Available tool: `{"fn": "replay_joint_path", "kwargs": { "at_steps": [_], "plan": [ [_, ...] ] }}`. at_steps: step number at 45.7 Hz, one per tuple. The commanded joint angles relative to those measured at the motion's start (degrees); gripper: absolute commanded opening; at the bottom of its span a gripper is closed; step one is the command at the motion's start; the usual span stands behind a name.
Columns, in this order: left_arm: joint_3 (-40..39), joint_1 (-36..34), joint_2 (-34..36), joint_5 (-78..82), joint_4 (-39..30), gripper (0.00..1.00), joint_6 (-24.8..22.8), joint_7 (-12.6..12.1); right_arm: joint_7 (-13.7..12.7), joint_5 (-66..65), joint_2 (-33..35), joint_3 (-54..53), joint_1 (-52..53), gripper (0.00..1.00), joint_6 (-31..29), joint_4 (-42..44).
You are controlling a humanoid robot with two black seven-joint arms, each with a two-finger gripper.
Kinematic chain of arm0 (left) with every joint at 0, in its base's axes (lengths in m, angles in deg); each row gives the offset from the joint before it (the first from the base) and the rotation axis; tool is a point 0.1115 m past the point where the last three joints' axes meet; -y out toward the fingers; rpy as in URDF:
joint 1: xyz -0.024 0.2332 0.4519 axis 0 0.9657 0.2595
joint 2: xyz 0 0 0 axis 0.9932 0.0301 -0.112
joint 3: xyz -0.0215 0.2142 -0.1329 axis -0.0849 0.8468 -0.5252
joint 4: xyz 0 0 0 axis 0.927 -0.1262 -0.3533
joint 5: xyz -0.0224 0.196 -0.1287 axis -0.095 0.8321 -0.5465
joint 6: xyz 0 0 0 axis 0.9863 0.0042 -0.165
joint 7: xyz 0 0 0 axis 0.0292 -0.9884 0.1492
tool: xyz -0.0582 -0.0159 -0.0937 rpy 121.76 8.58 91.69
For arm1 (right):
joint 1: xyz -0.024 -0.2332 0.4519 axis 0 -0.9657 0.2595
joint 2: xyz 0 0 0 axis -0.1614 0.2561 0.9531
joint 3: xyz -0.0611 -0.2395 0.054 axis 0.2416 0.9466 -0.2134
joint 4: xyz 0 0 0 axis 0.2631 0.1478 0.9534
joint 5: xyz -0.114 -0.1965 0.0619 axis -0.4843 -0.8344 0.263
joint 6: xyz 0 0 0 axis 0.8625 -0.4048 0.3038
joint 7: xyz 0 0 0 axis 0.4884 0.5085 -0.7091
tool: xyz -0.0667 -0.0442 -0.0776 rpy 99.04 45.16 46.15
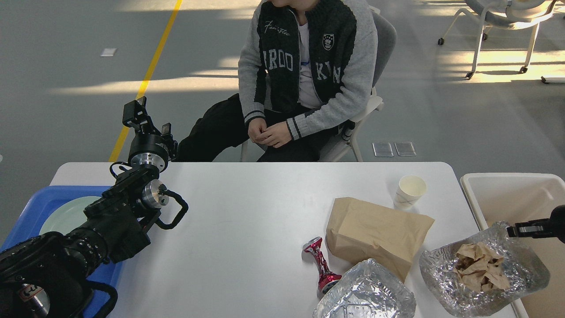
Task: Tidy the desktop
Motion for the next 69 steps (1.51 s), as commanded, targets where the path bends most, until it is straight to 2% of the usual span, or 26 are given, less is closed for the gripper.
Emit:
{"fn": "replay_joint_path", "kwargs": {
  "at_steps": [1,8,9,14,33,41,57,61,65,69],
  "plan": [
    [0.0,0.0,0.0,0.0,0.0,0.96,0.1,0.0,3.4,0.0,0.6,2.8,2.1,0.03,0.0,0.0],
    [0.0,0.0,0.0,0.0,0.0,0.96,0.1,0.0,6.7,-0.2,0.8,5.9,5.9,0.06,-0.4,0.0],
    [0.0,0.0,0.0,0.0,0.0,0.96,0.0,0.0,8.0,-0.3,0.9,6.9,8.0,0.07,-1.5,0.1],
    [0.0,0.0,0.0,0.0,0.0,0.96,0.0,0.0,10.5,-0.3,0.8,8.3,12.4,0.07,-5.6,0.2],
    [0.0,0.0,0.0,0.0,0.0,0.96,0.0,0.0,16.3,-2.7,-0.9,11.6,19.6,0.08,-13.5,0.5],
    [0.1,0.0,0.0,0.0,0.0,0.96,0.0,0.0,17.5,-2.7,-1.6,13.6,21.0,0.09,-13.8,0.8],
    [0.0,0.0,0.0,0.0,0.0,0.96,0.0,0.0,16.6,-1.8,-2.6,13.2,19.8,0.11,-13.4,1.4],
    [0.1,0.0,0.0,0.0,0.0,0.96,0.0,0.0,16.2,-1.7,-3.2,12.7,18.8,0.17,-12.8,2.2],
    [0.0,0.0,0.0,0.0,0.0,0.96,0.0,0.0,16.0,-1.1,-3.3,12.6,16.1,0.27,-12.4,2.9],
    [0.1,0.0,0.0,0.0,0.0,0.96,0.0,0.0,16.0,1.3,-3.3,12.5,13.1,0.52,-10.0,3.7]
  ]
}}
